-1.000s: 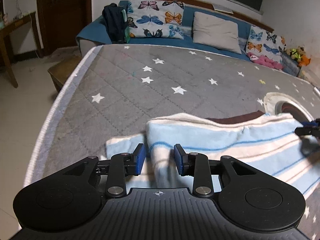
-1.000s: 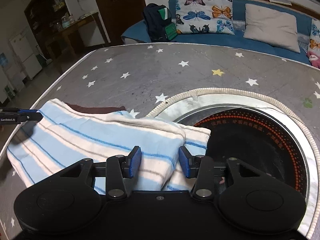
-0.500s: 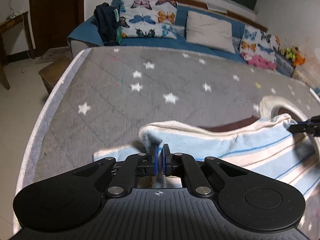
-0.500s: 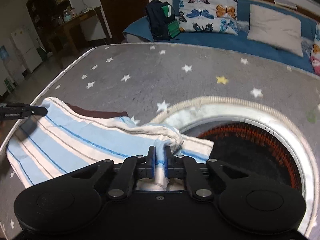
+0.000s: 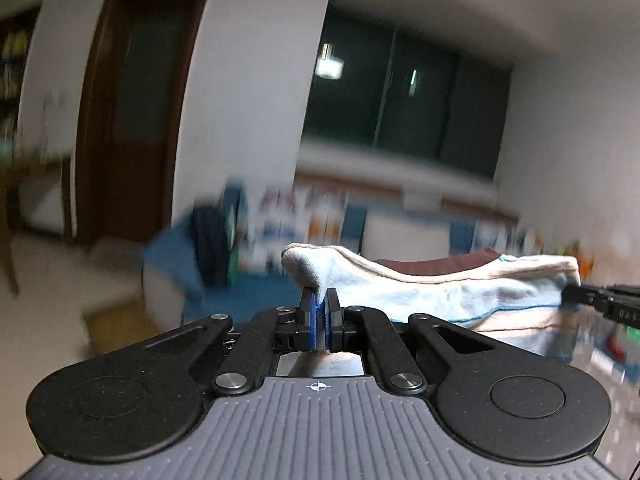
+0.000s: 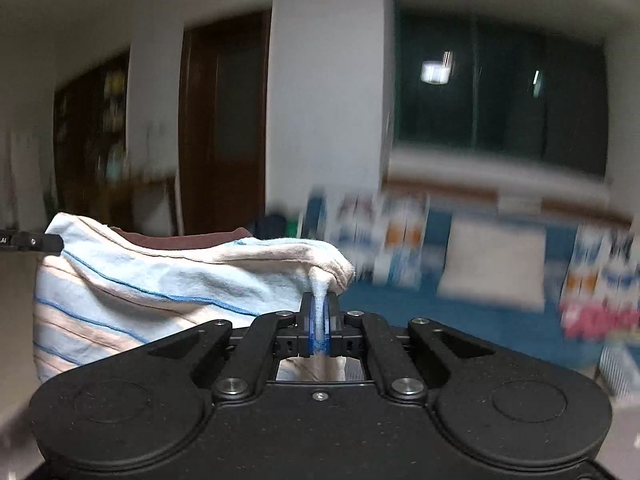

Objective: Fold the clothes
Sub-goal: 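Lift the shirt with both grippers and shake it open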

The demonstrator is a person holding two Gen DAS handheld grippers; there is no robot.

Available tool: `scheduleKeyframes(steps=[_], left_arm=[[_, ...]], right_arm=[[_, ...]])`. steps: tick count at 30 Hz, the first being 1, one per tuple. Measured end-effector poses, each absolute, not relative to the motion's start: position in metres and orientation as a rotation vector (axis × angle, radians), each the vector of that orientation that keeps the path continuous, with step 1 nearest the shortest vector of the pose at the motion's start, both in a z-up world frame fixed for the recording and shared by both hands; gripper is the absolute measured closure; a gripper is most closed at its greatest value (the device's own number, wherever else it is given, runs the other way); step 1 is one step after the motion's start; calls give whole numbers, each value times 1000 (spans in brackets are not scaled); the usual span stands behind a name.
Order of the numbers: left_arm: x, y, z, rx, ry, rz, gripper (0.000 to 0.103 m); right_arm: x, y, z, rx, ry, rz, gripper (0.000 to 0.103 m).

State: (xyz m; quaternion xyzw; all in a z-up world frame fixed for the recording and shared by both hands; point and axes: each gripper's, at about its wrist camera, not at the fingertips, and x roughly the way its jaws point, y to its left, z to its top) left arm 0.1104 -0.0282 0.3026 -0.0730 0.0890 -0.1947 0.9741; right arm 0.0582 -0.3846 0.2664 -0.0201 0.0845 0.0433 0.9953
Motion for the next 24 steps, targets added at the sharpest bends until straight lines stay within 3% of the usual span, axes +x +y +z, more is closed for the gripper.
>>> scheduleKeyframes(steps=[4, 8, 19, 24], left_arm=[[73, -25, 332, -110, 64, -442, 99], [29, -14, 303, -82, 73, -500, 99], [-72, 2, 188, 72, 381, -626, 99], [-111, 18, 137, 93, 537, -687, 99]], right_arm=[[19, -389, 296, -54, 37, 115, 98], [-12, -394, 274, -57, 80, 170, 98], [-104, -379, 126, -131, 523, 399, 98], [-143, -366, 100, -183, 683, 533, 98]])
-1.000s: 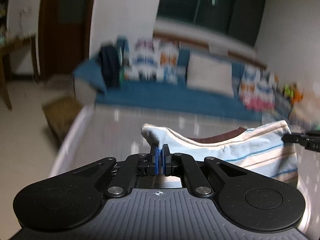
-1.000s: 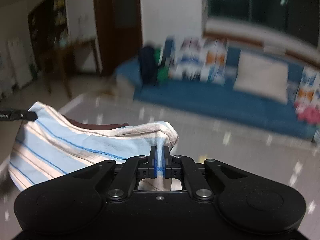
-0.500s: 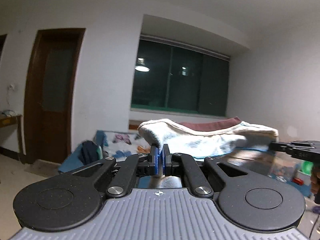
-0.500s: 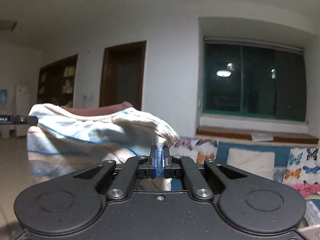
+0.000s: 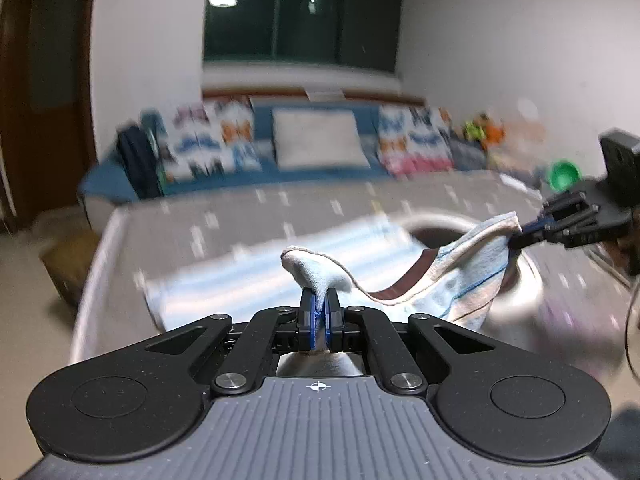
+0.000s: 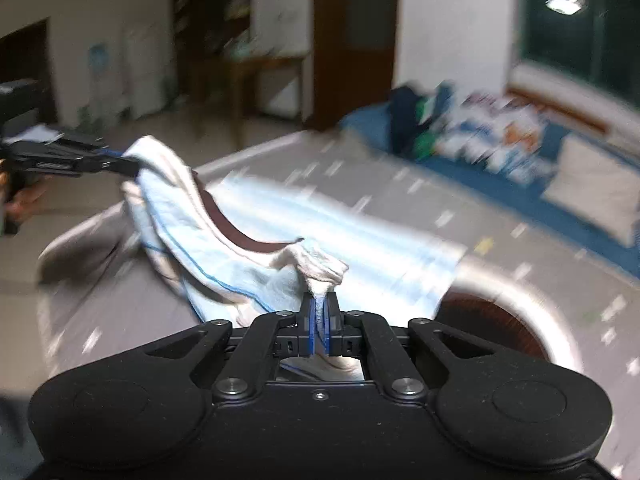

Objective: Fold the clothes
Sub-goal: 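Lift the shirt with both grippers and shake it open, then lay the shirt flat on the bed and open both grippers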

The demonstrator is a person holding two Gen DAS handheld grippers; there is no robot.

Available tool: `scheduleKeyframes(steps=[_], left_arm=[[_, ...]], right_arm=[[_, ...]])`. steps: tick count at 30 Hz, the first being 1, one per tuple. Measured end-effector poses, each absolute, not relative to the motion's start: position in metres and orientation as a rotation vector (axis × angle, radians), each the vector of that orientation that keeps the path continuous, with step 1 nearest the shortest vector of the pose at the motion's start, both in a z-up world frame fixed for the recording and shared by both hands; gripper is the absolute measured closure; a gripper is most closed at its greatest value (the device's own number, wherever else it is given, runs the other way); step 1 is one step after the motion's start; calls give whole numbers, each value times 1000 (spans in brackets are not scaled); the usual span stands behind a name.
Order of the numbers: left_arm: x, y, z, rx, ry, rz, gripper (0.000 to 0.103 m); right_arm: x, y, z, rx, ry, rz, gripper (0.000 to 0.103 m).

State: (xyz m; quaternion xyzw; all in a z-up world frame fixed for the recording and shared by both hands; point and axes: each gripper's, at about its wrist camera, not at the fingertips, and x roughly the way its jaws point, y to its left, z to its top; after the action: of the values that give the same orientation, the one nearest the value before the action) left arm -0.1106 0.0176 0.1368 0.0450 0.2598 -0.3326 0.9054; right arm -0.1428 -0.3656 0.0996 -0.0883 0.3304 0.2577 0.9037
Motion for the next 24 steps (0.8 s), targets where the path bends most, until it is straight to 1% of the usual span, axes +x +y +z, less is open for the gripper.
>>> scheduleKeyframes(steps=[2, 3, 5, 7, 9, 11, 14, 15, 17, 18, 19, 24], left_arm=[[-127, 23, 124, 110, 582, -709, 98], [-124, 24, 112, 119, 588, -710, 98], [-132, 26, 102, 153, 607, -718, 98], [-141, 32, 98, 173, 638, -729, 98], [-148, 36, 93, 188, 656, -730, 98], [-154, 33, 90, 212, 665, -744, 97], [-159, 36, 92, 236, 672, -766, 96], [-163, 39, 94, 246, 668, -762, 94], [-168, 44, 99, 258, 664, -758, 87], [-171, 47, 101, 258, 656, -744, 81], [-173, 51, 104, 259, 649, -729, 79], [-176, 49, 109, 219, 633, -696, 78]], right_arm=[[-156, -357, 93, -196, 737, 578, 97], [-164, -355, 91, -196, 751, 589, 93], [-176, -352, 89, -193, 796, 630, 91], [-187, -349, 92, -210, 815, 656, 86], [-193, -350, 96, -223, 824, 668, 76], [-202, -351, 104, -221, 833, 685, 71], [-205, -351, 110, -200, 831, 693, 71], [-202, -354, 108, -187, 830, 701, 71], [-200, -354, 110, -175, 819, 704, 71], [-195, -355, 109, -171, 815, 707, 69], [-193, -355, 108, -173, 807, 704, 69], [-178, -340, 91, -193, 822, 676, 69]])
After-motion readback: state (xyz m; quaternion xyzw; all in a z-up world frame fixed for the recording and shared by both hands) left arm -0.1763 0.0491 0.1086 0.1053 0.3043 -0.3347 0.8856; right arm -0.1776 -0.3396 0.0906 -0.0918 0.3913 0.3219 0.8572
